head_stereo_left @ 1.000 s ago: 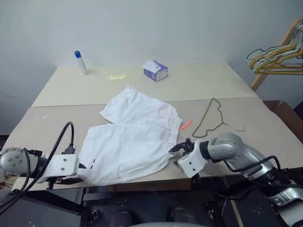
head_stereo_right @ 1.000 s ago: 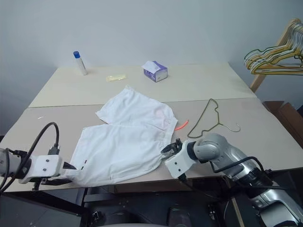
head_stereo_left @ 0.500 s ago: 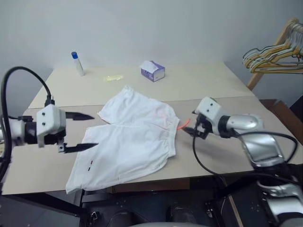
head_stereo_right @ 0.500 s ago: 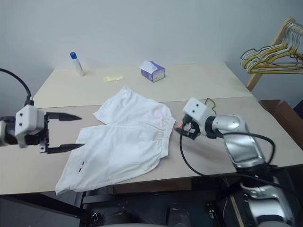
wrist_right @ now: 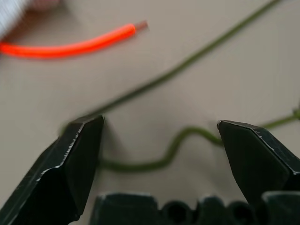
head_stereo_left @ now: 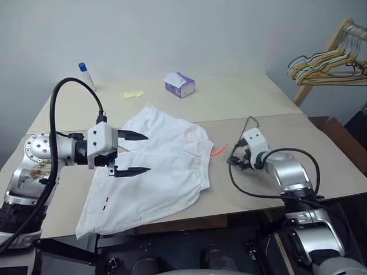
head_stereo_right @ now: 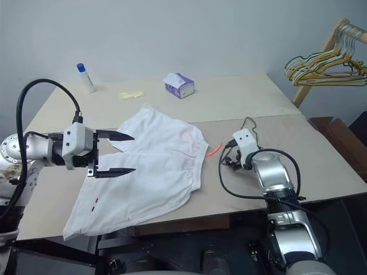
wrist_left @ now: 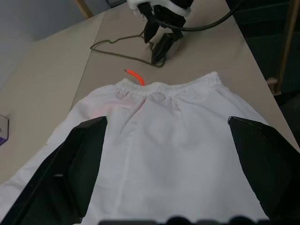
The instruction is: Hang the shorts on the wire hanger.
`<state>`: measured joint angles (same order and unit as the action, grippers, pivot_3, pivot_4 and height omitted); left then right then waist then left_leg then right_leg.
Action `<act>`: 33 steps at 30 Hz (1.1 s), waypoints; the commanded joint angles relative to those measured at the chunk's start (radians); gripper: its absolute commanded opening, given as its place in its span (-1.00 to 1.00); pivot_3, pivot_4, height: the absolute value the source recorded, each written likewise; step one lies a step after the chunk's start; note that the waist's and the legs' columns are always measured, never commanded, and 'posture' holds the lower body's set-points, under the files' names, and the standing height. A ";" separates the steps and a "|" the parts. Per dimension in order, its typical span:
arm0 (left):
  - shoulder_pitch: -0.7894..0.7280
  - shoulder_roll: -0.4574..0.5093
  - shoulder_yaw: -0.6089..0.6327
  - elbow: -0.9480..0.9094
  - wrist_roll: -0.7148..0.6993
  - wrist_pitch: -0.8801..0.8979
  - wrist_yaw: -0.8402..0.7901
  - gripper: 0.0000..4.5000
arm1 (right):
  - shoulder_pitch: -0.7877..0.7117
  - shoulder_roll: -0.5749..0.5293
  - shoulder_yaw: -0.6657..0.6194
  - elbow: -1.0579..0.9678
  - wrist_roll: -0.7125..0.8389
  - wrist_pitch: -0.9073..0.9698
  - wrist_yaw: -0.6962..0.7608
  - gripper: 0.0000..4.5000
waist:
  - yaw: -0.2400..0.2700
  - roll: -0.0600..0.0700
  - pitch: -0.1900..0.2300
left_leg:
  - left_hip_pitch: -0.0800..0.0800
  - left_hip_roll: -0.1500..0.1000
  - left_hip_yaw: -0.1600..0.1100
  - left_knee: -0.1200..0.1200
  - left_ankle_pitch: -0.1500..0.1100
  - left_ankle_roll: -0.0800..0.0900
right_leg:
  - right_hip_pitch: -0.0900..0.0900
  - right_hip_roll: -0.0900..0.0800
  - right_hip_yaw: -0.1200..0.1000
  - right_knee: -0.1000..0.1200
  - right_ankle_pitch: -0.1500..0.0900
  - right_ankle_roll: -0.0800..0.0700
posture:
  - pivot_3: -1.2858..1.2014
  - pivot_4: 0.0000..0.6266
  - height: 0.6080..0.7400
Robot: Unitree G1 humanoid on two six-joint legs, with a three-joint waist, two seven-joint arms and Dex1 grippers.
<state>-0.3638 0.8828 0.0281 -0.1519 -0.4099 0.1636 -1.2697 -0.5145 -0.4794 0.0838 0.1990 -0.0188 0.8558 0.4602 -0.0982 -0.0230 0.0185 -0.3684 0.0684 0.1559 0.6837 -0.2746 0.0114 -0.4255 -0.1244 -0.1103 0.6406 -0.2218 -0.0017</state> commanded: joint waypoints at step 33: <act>-0.009 -0.108 0.067 -0.109 -0.182 0.108 0.076 0.99 | -0.225 0.157 -0.204 0.316 0.112 0.037 -0.217 1.00 | -0.028 0.001 0.000 | 0.000 -0.001 -0.009 0.000 0.000 0.000 | 0.001 0.000 0.000 0.001 0.000 0.001 | -0.04 -1.00 1.00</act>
<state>-0.3707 0.7658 0.0774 -0.2306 -0.5884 0.2675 -1.2006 -0.7277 -0.3069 -0.1289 0.5244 0.0837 0.8894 0.2203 -0.1262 -0.0223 0.0186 -0.3679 0.0675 0.1465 0.6837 -0.2741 0.0113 -0.4242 -0.1246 -0.1104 0.6412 -0.2214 -0.0011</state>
